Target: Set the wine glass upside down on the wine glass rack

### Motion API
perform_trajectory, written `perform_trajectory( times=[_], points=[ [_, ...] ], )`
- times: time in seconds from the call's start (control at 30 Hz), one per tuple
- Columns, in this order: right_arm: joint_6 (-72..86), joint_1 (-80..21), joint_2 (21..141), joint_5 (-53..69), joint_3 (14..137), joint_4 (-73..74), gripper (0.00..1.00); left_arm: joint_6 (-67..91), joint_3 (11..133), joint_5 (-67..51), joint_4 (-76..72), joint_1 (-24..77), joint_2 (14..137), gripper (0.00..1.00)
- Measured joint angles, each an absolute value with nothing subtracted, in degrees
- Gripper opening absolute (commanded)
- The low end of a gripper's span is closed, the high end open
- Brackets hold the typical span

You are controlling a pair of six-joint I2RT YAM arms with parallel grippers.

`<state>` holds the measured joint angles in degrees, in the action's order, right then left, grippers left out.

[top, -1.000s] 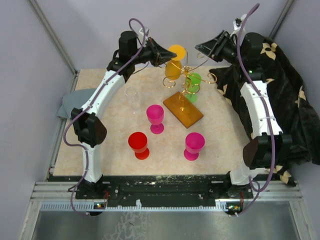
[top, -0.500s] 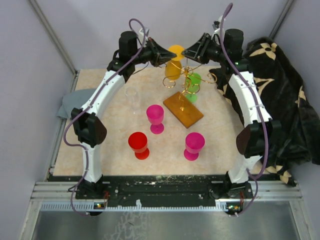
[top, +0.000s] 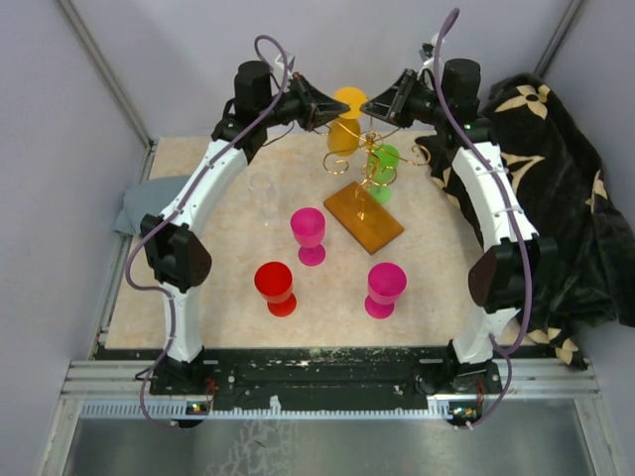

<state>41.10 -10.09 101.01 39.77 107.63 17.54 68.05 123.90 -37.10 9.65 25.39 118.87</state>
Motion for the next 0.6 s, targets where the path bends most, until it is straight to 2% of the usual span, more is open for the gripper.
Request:
perform_trajectory(
  times=[0.07,0.3,0.6],
  points=[
    [41.58,-10.07,101.01,39.68,107.53,17.34,0.00,67.92,123.90,-37.04,9.39,25.36,118.72,0.00],
    [43.83,-10.02,100.92,39.81,106.76,15.31,0.00,67.48,123.74,-36.64,9.06,25.30,118.26,0.00],
    [45.21,-10.02,100.88,40.29,106.13,14.52,0.00,66.96,122.89,-36.45,9.50,25.26,117.93,0.27]
  ],
)
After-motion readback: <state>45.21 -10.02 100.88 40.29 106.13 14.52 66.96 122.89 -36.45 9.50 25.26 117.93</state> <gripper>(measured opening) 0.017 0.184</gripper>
